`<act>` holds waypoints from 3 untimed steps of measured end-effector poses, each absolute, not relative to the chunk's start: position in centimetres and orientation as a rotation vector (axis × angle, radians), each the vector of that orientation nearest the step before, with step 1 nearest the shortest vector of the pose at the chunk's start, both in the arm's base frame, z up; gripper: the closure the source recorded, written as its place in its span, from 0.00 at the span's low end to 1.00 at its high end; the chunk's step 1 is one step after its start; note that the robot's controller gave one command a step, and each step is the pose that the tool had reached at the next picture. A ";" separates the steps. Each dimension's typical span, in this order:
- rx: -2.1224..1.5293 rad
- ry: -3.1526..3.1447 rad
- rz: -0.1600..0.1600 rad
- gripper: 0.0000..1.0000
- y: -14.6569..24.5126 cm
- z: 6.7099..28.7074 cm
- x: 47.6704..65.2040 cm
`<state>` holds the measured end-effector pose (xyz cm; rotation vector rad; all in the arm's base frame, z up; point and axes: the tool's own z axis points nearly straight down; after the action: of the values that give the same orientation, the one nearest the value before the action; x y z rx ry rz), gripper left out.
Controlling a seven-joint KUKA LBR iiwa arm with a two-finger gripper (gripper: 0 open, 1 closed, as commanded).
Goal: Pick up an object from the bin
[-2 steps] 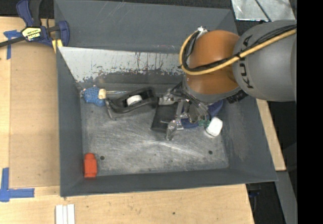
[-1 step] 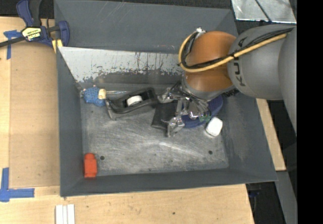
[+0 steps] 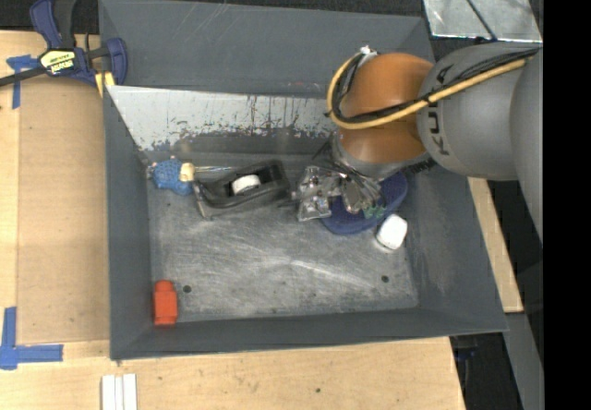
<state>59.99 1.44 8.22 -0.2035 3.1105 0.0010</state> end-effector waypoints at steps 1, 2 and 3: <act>-0.164 3.097 -0.001 1.00 1.8 8.0 57.2; -0.186 3.112 0.015 1.00 -1.2 7.8 57.8; -0.510 3.087 -0.003 1.00 -1.4 23.7 59.8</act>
Offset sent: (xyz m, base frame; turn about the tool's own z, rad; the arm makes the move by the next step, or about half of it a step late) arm -0.0377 0.0045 -0.0122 0.0211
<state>59.78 -1.42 23.71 -0.5099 3.0867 -0.0033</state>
